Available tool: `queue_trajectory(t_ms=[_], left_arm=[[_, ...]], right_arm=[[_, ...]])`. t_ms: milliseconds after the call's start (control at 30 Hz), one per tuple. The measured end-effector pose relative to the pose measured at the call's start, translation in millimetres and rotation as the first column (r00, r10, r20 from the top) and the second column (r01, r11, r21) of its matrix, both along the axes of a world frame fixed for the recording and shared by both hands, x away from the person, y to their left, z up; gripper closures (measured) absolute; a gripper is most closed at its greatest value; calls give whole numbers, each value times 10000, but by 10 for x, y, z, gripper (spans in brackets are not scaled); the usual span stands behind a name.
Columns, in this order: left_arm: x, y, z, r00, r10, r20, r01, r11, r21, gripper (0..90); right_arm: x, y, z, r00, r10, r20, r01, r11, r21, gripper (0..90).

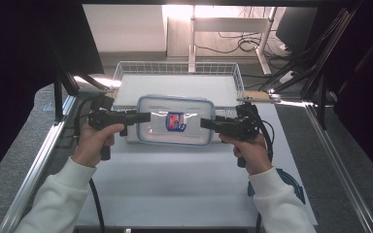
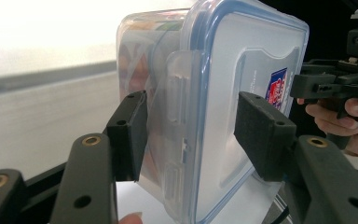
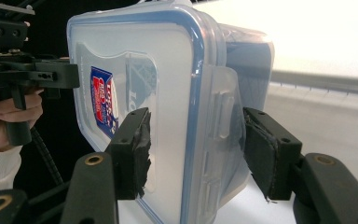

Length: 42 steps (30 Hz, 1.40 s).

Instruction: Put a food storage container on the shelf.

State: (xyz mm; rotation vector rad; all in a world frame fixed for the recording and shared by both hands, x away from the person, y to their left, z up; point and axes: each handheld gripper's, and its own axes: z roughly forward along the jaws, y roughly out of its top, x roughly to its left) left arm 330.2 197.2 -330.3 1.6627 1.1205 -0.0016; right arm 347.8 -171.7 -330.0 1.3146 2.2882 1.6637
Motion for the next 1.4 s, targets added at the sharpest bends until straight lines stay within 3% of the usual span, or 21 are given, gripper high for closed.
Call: queue_trajectory(t_ms=[400,533,867,1133,1400], left_arm=[[206,67,197,9999,-52,160,53,10000,-63,456],[337,103,297,9997,-47,228,49,10000,-74,456],[546,155,407,9996,-50,271,55,9998,-210,460],[766,158,379,9997,-164,159,171,9987,-483,462],[1016,112,306,9998,-89,-193,78,9983,-579,461]], right_arm=[[211,54,239,9998,41,185,-41,10000,-17,439],[339,82,341,9997,24,240,-26,10000,73,440],[542,132,472,9998,2,221,-3,10000,26,439],[727,134,564,9998,-60,181,63,9998,-174,440],[979,94,495,9997,-151,-188,149,9998,-112,439]])
